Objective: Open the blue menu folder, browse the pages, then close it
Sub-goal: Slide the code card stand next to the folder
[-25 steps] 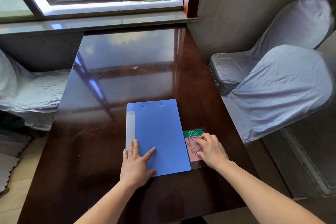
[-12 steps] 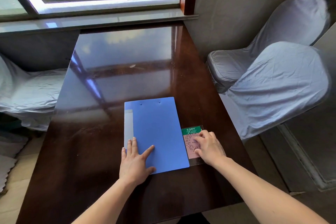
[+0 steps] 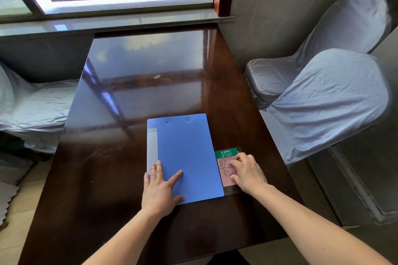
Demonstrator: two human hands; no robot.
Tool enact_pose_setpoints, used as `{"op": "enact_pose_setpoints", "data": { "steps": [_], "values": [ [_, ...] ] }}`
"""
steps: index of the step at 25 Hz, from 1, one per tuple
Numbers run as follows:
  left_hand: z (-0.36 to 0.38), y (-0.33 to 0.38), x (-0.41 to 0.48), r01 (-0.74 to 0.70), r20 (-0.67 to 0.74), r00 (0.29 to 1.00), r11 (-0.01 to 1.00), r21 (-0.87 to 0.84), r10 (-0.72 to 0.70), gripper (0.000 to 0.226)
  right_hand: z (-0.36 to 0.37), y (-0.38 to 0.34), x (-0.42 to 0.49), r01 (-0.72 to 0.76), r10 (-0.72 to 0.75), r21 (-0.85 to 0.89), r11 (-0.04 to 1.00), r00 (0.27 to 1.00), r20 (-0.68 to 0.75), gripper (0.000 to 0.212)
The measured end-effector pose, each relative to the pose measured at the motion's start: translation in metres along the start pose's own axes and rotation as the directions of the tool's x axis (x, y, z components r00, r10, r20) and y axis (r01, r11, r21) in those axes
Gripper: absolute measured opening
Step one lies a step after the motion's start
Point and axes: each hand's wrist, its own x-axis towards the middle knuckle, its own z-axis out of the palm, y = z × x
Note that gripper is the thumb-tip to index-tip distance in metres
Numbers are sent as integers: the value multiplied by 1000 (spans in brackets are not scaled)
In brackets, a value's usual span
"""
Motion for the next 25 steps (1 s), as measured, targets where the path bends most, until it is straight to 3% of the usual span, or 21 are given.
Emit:
{"op": "enact_pose_setpoints", "data": {
  "steps": [19, 25],
  "values": [
    [3, -2, 2, 5, -12, 1000, 1000, 2, -5, 84, 0, 0, -1, -4, 4, 8, 1000, 1000, -4, 46],
    [-2, 3, 1, 45, -3, 999, 993, -107, -46, 87, 0, 1, -3, -14, 15, 19, 1000, 1000, -12, 50]
  ]
}}
